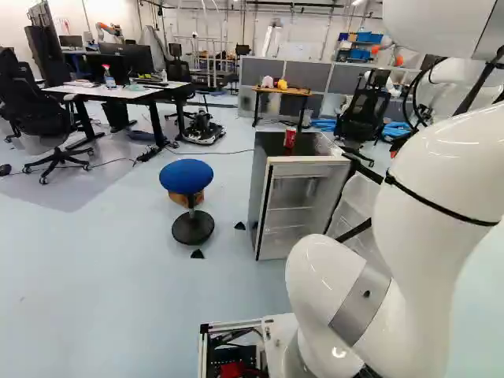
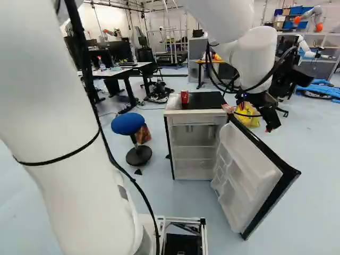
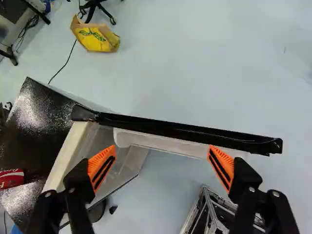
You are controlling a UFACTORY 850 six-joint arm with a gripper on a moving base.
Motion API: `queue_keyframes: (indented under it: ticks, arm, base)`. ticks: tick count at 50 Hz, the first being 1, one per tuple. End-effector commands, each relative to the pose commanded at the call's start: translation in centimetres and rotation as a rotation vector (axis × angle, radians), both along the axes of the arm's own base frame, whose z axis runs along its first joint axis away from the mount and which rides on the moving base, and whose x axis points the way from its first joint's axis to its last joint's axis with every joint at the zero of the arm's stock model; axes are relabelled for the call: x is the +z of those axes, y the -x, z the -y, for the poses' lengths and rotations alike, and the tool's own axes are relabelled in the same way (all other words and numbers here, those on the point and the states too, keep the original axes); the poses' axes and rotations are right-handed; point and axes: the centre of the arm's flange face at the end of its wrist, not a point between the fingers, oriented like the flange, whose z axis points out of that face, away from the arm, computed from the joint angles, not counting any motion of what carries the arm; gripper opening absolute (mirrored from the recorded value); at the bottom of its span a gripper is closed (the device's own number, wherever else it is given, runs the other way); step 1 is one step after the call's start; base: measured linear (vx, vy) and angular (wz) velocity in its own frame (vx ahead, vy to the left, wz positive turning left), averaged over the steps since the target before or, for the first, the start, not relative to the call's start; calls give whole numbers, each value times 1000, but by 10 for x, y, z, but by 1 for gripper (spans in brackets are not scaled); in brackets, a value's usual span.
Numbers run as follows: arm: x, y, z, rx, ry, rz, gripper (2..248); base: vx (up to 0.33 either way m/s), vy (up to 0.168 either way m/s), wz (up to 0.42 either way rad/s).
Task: Grab a drink from the fridge
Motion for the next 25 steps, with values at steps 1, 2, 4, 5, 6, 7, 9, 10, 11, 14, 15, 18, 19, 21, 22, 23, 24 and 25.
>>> queue_keyframes:
  ticks: [1, 2, 4, 5, 6, 7, 9, 10, 11, 14, 15, 18, 19, 21, 22, 23, 24, 25]
  arm:
    - [0, 0, 2, -1, -2, -1, 247]
    - [0, -1, 3, -1, -5, -2, 247]
    - [-1, -2, 7, -3, -9, -4, 247]
    - [-1, -2, 8, -3, -11, -5, 247]
    - [-1, -3, 10, -4, -14, -6, 247]
    - [-1, -3, 12, -4, -16, -7, 247]
    - [-1, -4, 15, -5, -21, -9, 247]
    - [-2, -4, 17, -6, -23, -10, 247]
    - [-2, -5, 19, -7, -26, -11, 247]
    - [-2, -6, 24, -8, -33, -14, 247]
    - [-2, -6, 25, -9, -35, -15, 247]
    - [-3, -8, 30, -10, -42, -18, 247]
    - [-3, -8, 32, -10, -44, -19, 247]
    - [-3, -9, 35, -11, -49, -21, 247]
    - [-4, -9, 37, -12, -51, -22, 247]
    - [-4, -10, 39, -12, -53, -22, 247]
    - [-4, -10, 40, -12, -55, -23, 247]
    - [-4, -11, 42, -13, -58, -24, 247]
  base:
    - [0, 0, 0]
    - [0, 0, 0]
    - [0, 0, 0]
    - [0, 0, 0]
    - [0, 0, 0]
    - [0, 0, 0]
    - [0, 0, 0]
    - [0, 0, 0]
    - [0, 0, 0]
    - [0, 0, 0]
    - [0, 0, 0]
    - [0, 0, 0]
    - [0, 0, 0]
    - [0, 0, 0]
    - [0, 0, 0]
    - [0, 0, 0]
    - [0, 0, 0]
    - [0, 0, 0]
